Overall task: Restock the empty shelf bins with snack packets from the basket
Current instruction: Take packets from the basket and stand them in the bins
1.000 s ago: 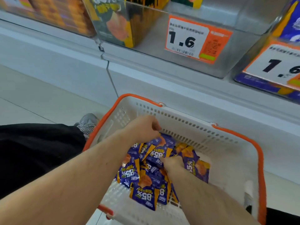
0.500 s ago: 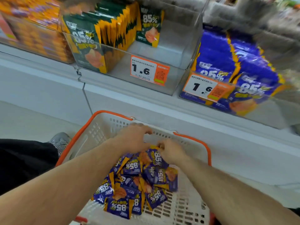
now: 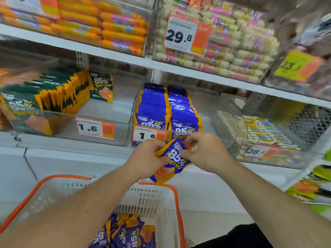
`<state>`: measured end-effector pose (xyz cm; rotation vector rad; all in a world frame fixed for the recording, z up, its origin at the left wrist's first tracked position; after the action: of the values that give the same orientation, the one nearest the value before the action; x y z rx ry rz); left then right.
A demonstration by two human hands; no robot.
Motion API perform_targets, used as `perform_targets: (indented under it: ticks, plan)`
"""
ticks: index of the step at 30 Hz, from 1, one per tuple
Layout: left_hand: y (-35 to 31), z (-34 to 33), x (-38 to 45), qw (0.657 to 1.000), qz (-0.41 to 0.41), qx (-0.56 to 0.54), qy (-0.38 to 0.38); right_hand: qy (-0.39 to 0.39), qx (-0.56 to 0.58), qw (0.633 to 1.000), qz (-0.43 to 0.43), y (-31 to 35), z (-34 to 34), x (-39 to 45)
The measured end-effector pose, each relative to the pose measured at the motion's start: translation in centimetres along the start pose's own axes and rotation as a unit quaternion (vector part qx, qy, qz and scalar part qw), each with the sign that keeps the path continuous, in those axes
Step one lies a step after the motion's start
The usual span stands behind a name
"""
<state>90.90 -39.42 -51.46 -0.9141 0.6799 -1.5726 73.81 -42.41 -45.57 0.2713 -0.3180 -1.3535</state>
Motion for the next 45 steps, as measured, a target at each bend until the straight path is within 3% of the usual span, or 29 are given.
perform_targets:
  ticks: [2, 4, 8, 11, 14, 17, 23, 27, 33, 41, 45]
  plan:
    - [-2.3, -0.5, 1.3, 0.999, -0.027, -0.004, -0.019, 0.025, 0.048, 0.999, -0.006, -0.6, 1.4, -0.3]
    - [-4.8, -0.8, 2.4, 0.998, -0.045, 0.007, -0.034, -0.006, 0.083, 0.996, -0.006, -1.1, 2.7, -0.4]
    - [-8.6, -0.5, 4.8, 0.991, -0.101, 0.056, -0.067, -0.189, 0.020, 0.982, -0.012, -2.6, 6.7, -0.1]
    - [-9.8, 0.7, 6.3, 0.979, -0.129, 0.126, -0.093, -0.383, -0.020, 0.921, 0.065, -3.8, 9.4, -0.2]
    - [-9.7, 1.8, 8.2, 0.971, -0.117, 0.188, -0.091, -0.442, -0.059, 0.889, 0.107, -4.8, 9.6, 1.8]
    - [-8.8, 2.2, 10.4, 0.961, -0.095, 0.253, -0.066, -0.407, -0.109, 0.902, 0.097, -4.9, 8.7, 5.2]
    - [-8.1, 1.6, 15.0, 0.927, -0.075, 0.366, 0.021, -0.206, -0.179, 0.961, -0.034, -4.5, 6.6, 13.6]
    - [-7.3, 0.4, 18.9, 0.908, -0.036, 0.407, 0.095, -0.182, -0.193, 0.960, -0.084, -5.4, 5.5, 19.8]
    - [-4.8, -1.1, 21.3, 0.888, 0.056, 0.421, 0.175, -0.097, -0.176, 0.978, -0.064, -8.0, 2.1, 28.0]
    - [-4.9, -1.3, 21.4, 0.885, 0.075, 0.420, 0.185, -0.070, -0.155, 0.981, -0.094, -8.2, -0.2, 31.4]
    - [-4.8, -1.2, 21.4, 0.887, 0.077, 0.417, 0.185, -0.171, -0.179, 0.967, -0.066, -7.8, -0.5, 30.6]
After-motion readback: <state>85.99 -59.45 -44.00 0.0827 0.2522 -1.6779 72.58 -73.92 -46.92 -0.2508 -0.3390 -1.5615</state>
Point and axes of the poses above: each hand's wrist, its own x-axis towards the middle knuckle, its own z-axis out of the back of the hand, y = z × x, the point moved 2 cm from there along x, towards the middle knuckle, and after that the axes turned 5 degrees about -z, right-handed, at the moved point
